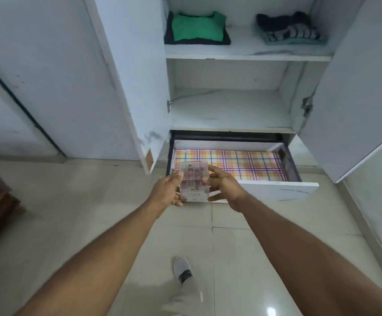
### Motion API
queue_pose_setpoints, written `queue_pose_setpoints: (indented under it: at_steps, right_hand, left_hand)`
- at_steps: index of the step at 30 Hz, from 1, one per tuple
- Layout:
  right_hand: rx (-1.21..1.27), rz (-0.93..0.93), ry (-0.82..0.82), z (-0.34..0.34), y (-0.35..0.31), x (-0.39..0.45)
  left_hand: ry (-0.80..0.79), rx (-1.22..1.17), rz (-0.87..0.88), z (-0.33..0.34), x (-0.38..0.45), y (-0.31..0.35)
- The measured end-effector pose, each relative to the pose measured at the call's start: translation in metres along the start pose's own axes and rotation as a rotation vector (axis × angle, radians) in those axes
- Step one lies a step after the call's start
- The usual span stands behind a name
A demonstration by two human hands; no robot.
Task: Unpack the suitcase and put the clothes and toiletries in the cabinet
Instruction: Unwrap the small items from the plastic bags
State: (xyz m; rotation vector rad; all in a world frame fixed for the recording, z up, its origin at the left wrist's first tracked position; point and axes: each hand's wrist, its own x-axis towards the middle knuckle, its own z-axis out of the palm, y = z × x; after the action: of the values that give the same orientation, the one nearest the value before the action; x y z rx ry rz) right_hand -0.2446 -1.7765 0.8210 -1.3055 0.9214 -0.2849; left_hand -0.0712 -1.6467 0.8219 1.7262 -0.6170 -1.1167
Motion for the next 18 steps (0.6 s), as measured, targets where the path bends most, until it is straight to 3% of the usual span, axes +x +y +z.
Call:
queue_pose_setpoints:
  at_steps: [13,18]
  right_hand:
    - [0.101,0.217,0.112,-0.045,-0.05,0.194]
    - [0.098,0.335,0.091,-0.051,-0.043,0.26]
  left_hand:
    - [-0.018,0.176,-0.106,-0.007,0.211,0.049]
    - [0.061,0.415,-0.091,-0.01,0.263,0.035]
